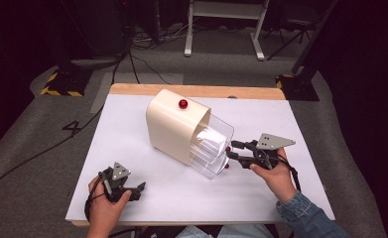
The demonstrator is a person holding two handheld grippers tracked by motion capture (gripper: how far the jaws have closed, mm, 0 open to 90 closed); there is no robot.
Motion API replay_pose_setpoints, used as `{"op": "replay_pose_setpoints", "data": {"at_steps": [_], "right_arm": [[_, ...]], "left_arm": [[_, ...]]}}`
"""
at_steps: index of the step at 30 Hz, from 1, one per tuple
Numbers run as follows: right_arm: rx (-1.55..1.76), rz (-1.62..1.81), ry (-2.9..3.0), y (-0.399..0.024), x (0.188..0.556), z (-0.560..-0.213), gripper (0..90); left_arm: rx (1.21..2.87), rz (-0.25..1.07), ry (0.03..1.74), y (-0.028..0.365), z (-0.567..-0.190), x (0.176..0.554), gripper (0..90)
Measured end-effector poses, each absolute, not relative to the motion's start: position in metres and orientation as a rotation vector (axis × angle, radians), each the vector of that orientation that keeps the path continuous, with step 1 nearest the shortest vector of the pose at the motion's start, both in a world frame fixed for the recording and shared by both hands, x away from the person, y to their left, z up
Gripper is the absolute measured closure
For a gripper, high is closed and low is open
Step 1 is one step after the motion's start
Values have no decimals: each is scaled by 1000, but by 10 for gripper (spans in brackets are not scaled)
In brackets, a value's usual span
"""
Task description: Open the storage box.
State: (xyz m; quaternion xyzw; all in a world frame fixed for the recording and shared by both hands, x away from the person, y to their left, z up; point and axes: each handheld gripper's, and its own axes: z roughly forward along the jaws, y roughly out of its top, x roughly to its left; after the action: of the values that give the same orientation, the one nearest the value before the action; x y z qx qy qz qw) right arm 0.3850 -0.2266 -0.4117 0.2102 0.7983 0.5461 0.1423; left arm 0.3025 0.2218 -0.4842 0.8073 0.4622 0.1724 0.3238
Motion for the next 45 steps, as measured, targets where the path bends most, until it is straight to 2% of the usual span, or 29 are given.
{"op": "replay_pose_setpoints", "data": {"at_steps": [8, 10, 20, 34, 45], "right_arm": [[631, 1548, 2306, -239, 379, -409, 445], [660, 1528, 2299, -249, 376, -409, 407], [776, 1467, 2269, -296, 366, -411, 333], [910, 1339, 2291, -352, 352, -416, 303], [1001, 1242, 2307, -377, 348, -432, 279]], "left_arm": [[2116, 452, 1213, 222, -484, 302, 143], [2116, 452, 1213, 222, -484, 302, 143], [2113, 454, 1214, 222, -485, 302, 143], [2115, 450, 1214, 222, -484, 302, 143], [2115, 451, 1215, 222, -484, 303, 143]]}}
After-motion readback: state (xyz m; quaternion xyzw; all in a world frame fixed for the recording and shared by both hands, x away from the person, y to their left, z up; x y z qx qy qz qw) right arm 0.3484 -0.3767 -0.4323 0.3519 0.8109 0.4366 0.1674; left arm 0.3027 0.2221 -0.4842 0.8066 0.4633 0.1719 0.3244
